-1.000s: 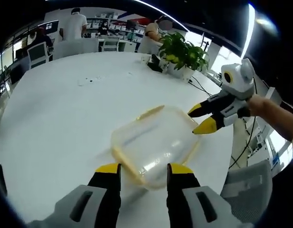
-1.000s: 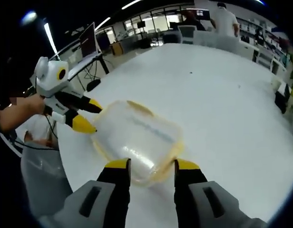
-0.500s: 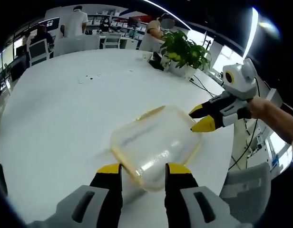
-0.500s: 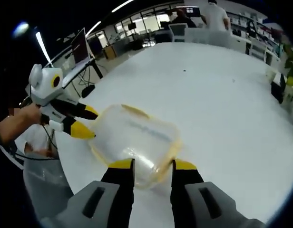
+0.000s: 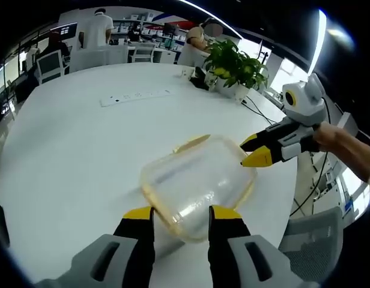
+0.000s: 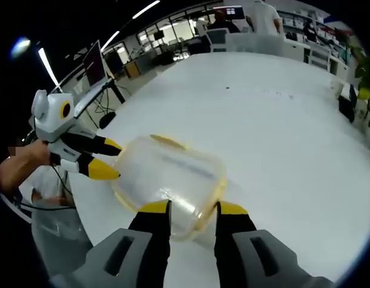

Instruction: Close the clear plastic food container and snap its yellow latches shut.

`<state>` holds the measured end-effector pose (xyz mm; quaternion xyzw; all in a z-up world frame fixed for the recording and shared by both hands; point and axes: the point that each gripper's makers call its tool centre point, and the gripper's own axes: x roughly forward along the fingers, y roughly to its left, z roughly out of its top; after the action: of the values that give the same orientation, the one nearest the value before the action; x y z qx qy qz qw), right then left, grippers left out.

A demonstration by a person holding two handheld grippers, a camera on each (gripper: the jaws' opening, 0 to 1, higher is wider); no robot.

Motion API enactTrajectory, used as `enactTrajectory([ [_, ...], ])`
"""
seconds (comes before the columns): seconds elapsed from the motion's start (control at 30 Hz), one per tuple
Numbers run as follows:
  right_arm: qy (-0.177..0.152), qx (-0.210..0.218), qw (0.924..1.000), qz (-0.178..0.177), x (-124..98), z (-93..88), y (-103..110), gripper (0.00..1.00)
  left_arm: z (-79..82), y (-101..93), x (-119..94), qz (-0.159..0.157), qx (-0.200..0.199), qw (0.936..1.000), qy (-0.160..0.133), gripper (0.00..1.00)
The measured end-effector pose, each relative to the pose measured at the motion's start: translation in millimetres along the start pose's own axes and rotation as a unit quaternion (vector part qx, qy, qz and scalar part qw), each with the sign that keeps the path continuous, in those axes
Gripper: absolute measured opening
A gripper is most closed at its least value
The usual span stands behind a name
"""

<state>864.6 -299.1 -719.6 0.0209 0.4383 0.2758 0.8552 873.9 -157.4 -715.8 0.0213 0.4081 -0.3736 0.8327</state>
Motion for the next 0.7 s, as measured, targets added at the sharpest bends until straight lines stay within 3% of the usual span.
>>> enactTrajectory([
  [0.27, -0.005, 0.004, 1.0000, -0.002, -1.2, -0.7, 2.3, 0.25, -1.0, 3.1, -0.7, 0.001, 0.002, 1.0000, 0.003, 0.27],
  [0.7, -0.005, 0.001, 1.0000, 0.000, -0.8, -7.7, 19.9, 0.25, -16.2, 1.7, -12.4, 0.004, 0.003, 1.0000, 0.007, 0.27],
])
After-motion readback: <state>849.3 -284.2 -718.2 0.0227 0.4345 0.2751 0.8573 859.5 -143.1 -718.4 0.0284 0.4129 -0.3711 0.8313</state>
